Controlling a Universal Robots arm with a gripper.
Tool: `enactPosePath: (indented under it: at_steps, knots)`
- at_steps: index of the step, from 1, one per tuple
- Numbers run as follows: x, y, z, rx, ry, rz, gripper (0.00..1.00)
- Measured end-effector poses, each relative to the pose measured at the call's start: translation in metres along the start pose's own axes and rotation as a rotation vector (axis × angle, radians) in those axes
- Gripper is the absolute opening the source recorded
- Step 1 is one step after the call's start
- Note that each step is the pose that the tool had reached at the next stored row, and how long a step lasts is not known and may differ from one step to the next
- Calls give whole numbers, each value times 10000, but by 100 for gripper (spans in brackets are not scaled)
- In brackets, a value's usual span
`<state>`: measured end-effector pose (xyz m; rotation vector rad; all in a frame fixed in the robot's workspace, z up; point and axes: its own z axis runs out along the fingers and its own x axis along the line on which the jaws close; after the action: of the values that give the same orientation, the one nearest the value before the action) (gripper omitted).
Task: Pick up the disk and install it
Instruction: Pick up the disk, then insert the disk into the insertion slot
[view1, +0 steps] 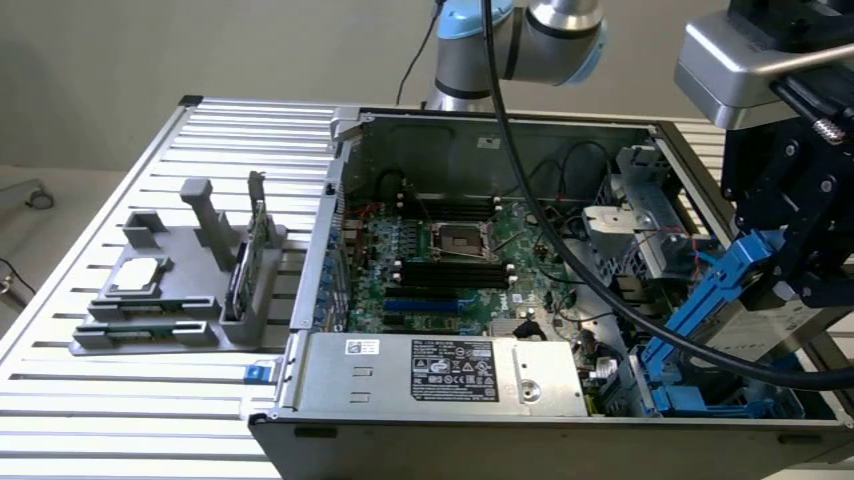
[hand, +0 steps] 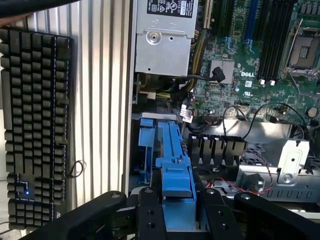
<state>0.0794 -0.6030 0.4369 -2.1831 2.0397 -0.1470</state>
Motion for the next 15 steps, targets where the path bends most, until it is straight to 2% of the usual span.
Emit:
enactPosePath:
  at_steps: [4,7,8,12,15]
  knots:
    - [1,-8,5,7,-35,97,33]
    - [1,-9,7,11,-136,129,33]
    - [1,-9,6,8,-153,135,33]
    - [6,-13,-15,-20,-186,147,33]
    - [21,-15,-35,-46,-189,157,33]
